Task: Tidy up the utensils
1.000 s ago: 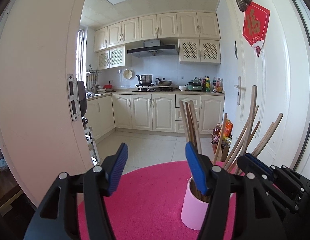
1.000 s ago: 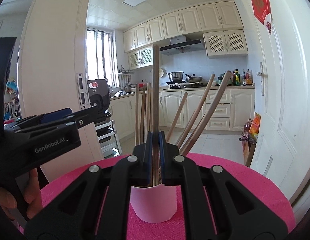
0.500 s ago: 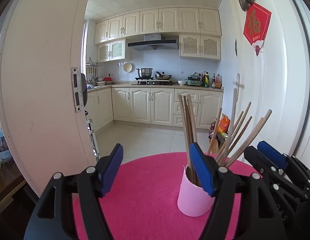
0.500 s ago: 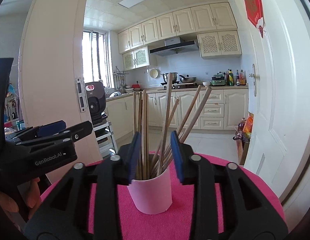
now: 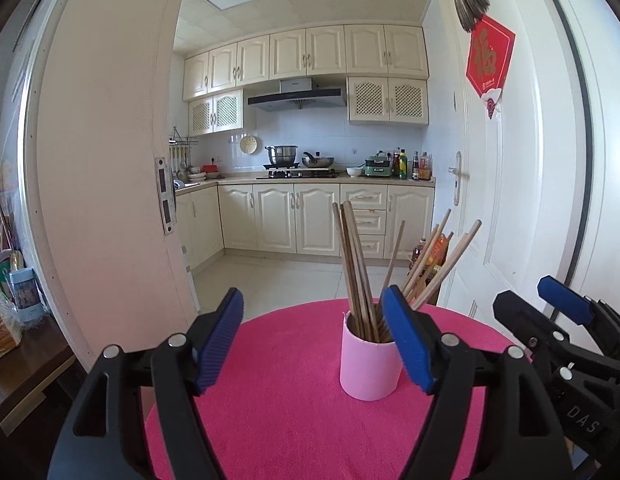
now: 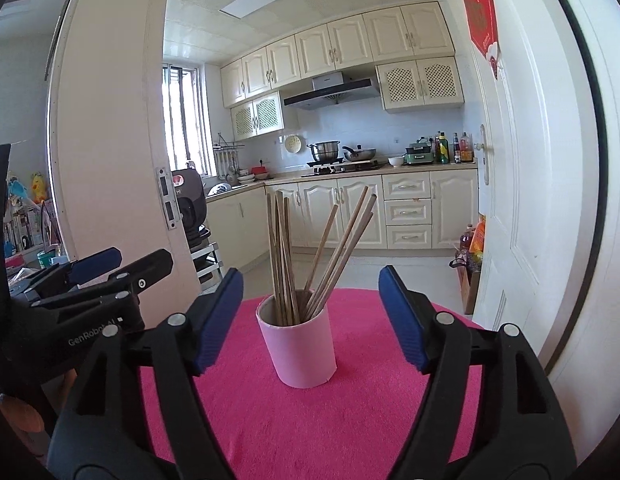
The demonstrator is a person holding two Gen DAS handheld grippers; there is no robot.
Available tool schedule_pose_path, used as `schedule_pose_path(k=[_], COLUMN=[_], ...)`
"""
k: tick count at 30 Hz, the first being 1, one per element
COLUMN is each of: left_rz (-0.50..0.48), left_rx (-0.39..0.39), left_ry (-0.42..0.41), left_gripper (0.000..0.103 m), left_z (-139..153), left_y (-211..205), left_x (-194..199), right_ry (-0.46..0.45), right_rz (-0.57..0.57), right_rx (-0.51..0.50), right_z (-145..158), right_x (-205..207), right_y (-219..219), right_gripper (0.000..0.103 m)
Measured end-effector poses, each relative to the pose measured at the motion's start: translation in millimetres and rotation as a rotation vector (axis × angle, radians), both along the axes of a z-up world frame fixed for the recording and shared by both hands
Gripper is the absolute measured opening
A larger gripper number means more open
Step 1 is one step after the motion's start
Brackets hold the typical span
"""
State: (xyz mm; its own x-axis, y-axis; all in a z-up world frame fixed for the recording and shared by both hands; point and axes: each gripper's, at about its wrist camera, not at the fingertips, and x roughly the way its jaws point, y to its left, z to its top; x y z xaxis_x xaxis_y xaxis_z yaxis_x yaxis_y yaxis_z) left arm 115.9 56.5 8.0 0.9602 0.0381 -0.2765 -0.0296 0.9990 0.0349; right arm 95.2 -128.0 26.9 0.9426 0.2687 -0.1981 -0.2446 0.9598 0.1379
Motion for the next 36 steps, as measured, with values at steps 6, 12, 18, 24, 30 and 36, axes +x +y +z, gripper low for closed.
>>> schedule_pose_path(k=[6, 12, 18, 24, 30, 36], left_rz=[-0.013, -0.023, -0.025, -0.005, -0.017, -0.015], left_rx=[0.039, 0.019, 0.004, 0.018, -0.003, 0.015], left_ry=[-0.047, -0.097, -0.148, -0.181, -0.196, -0.205], left_gripper=[0.074, 0.077, 0.081, 0.081, 0.081, 0.081], left_z=[13.1, 25.8, 38.1, 44.2, 48.4, 50.2], left_y=[-11.8, -18.7, -25.7, -33.4, -32.3, -34.9], left_x=[-49.6, -100.7, -141.2, -171.4, -190.5, -195.1], right_ry=[-0.015, -0.061, -0.089, -0.104, -0.121, -0.151], right_rz=[-0.037, -0.055, -0.087, -0.102, -0.114, -0.135], right_rx=[-0.015, -0.035, -0.060, -0.050, -0.049, -0.071], right_z=[12.6, 26.0, 33.8, 36.2, 38.2, 42.0], right_x=[-41.1, -88.1, -122.8, -144.5, -155.9, -167.5], right_y=[-6.9, -9.8, -13.1, -16.9, -18.3, -17.2], right_gripper=[0.084, 0.092, 0.095, 0.095, 0.096, 0.096])
